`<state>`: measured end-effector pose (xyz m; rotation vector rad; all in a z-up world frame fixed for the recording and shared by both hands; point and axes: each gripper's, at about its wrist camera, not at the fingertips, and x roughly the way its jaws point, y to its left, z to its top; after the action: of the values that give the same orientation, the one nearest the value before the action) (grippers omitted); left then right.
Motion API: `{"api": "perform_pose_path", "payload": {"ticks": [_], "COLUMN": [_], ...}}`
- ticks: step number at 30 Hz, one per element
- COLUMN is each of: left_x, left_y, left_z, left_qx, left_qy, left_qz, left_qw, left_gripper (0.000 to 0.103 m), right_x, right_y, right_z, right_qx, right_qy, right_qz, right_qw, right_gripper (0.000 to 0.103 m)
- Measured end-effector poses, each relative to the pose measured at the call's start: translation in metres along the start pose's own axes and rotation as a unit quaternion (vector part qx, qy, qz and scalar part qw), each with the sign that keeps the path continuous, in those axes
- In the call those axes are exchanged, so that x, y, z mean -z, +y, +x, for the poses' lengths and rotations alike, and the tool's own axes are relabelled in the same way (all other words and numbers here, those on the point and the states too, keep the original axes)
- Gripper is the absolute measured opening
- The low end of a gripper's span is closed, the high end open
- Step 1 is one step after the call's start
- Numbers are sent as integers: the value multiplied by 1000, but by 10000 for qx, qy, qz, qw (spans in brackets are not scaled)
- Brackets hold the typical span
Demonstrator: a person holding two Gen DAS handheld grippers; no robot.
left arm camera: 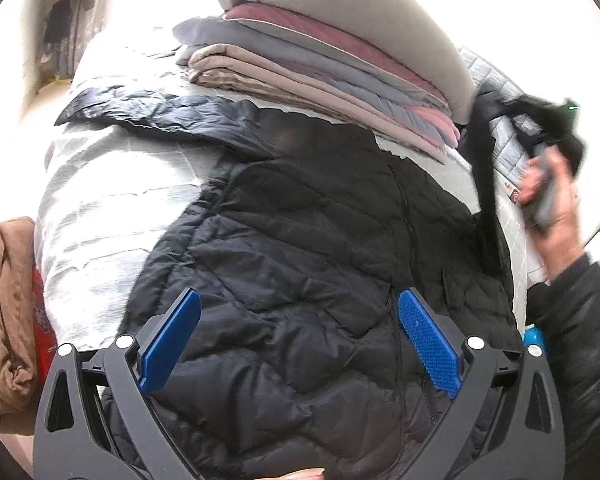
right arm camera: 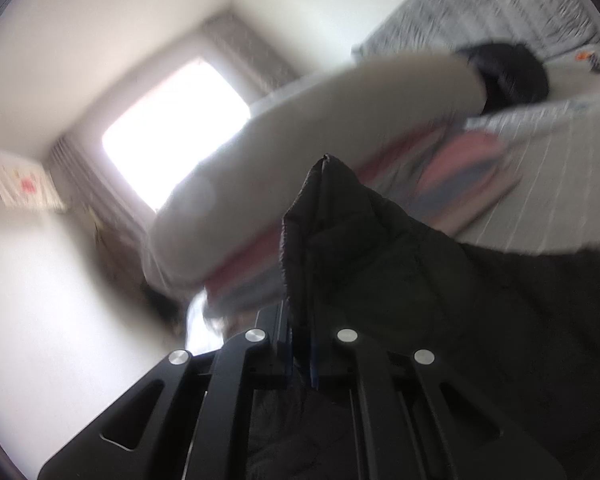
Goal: Fold large clothes
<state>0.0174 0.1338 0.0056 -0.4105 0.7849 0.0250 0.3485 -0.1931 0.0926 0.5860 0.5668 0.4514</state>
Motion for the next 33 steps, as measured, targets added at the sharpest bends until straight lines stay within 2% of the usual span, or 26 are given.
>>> {"api": "perform_pose_path", "payload": {"ticks": [5, 6, 7, 9, 13, 14, 16, 18, 21, 25, 28, 29, 31, 33], "left_x": [-2, -2, -2, -1, 0, -1, -2, -4, -8, -23, -45, -53, -73, -89], "left_y": [8, 9, 9, 10, 11, 11, 12, 15, 26, 54, 85, 95, 127, 161], "left_z": [-1, -1, 0, 1, 4, 4, 5, 5, 4, -5, -10, -10, -11, -6], "left_qx": [-99, -137, -155, -198, -234, -237, -171, 71, 450, 755, 1443, 1472, 1576, 1831], "left_qy": [-5, 22, 36, 67, 127, 138, 174, 208, 280, 20, -143, -171, -379, -332], "left_qz": [-15, -8, -1, 17, 64, 102, 142, 92, -179, -539, -909, -991, -1339, -1813], "left_qw": [9999, 9999, 9999, 9998, 9996, 9996, 9996, 9997, 9984, 9957, 9853, 9840, 9776, 9657], "left_gripper": [96, 96, 96, 96, 96, 96, 96, 96, 96, 96, 96, 96, 96, 96], "right_x": [78, 94, 105, 118, 108, 109, 104, 106, 132, 173, 191, 196, 204, 214], "right_y": [-21, -32, -40, -56, -46, -39, -39, -27, -19, -35, -55, -61, -65, -63], "right_z": [78, 97, 107, 113, 78, 64, 31, -2, -49, -98, -106, -103, -93, -88], "right_qx": [400, 426, 487, 561, 375, 361, 405, 469, 645, 728, 754, 718, 844, 977], "right_qy": [973, 1372, 1645, 1896, 1525, 1437, 1264, 1206, 1192, 1197, 1411, 1508, 1644, 1766], "right_qz": [-60, 24, 108, 124, -74, -130, -285, -565, -943, -732, -73, 125, 92, -103], "right_qw": [9944, 9896, 9851, 9802, 9876, 9889, 9908, 9900, 9863, 9874, 9871, 9859, 9827, 9794], "right_gripper": [13, 30, 55, 58, 59, 61, 74, 74, 78, 81, 81, 81, 81, 81]}}
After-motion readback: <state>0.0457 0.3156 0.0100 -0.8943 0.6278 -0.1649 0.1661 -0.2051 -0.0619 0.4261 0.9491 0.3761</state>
